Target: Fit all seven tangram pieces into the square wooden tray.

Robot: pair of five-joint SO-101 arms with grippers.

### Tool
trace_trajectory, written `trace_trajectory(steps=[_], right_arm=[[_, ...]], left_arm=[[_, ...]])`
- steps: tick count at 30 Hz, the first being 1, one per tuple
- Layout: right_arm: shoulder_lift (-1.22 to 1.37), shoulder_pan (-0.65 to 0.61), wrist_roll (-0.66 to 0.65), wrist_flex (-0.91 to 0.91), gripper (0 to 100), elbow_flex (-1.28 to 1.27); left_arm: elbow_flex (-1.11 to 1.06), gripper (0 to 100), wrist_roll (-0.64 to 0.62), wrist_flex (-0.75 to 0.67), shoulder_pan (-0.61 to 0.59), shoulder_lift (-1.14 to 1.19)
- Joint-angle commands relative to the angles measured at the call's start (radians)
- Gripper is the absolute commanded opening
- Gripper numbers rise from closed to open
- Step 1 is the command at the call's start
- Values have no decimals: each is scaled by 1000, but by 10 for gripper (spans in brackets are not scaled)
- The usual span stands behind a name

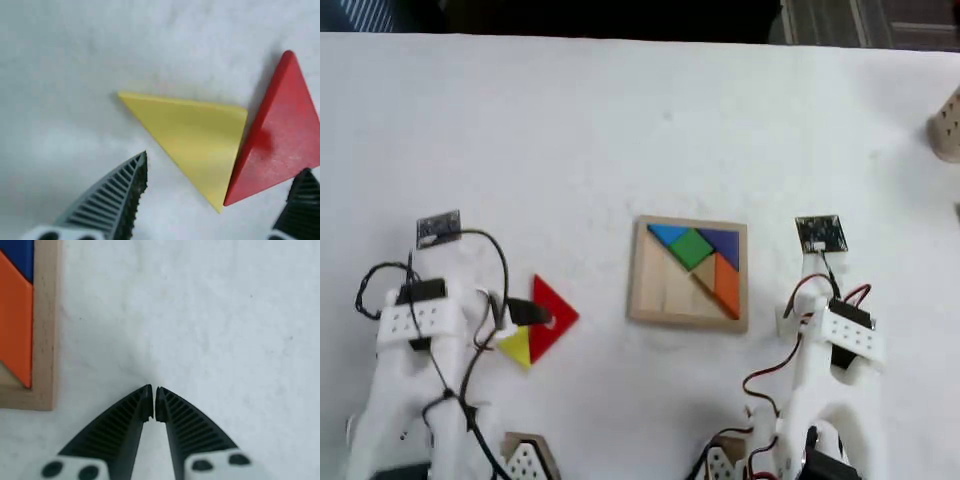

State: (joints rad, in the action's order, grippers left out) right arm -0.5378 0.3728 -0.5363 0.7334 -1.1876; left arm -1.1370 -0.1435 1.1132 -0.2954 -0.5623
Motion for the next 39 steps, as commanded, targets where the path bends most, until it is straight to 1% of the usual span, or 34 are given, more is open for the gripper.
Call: trace_trajectory(steps=[1, 3, 6, 9, 10, 13, 16, 18, 22, 24, 26, 29, 32, 34, 39], right_arm=[[-38, -7, -9, 12, 19, 6], [-38, -7, -9, 12, 19, 6], [-38, -7, -9, 12, 19, 6], [-38, -7, -9, 12, 19, 6], [-38, -7, -9, 12, 19, 6], [-38, -7, -9, 12, 19, 6], [-38, -7, -9, 12, 19, 6], [-38, -7, -9, 12, 19, 6], [-38, -7, -9, 13, 19, 6], [-38, -7, -9, 13, 19, 6], [-38, -7, -9, 13, 19, 6], [-38, -7, -9, 13, 19, 6], [-38, -7, -9, 13, 19, 6], [-38, -7, -9, 13, 19, 6], [-38, -7, -9, 13, 19, 6]], left_arm=[[104, 423, -46, -29, -13, 117], [129, 423, -57, -31, -13, 159], [137, 422, -60, -74, -16, 179], [141, 422, -69, -109, -50, 182], [141, 422, -89, -115, -64, 185], [140, 422, -140, -109, -76, 185], [138, 418, -140, -107, -74, 185], [137, 377, -140, -107, -64, 186], [138, 212, -138, -115, -1, 186], [140, 164, -138, -129, 30, 186], [135, 165, -135, -164, 47, 188], [114, 214, -83, -203, 53, 188], [103, 277, -97, -215, 53, 186], [101, 301, -110, -215, 53, 186], [100, 312, -110, -213, 74, 186]])
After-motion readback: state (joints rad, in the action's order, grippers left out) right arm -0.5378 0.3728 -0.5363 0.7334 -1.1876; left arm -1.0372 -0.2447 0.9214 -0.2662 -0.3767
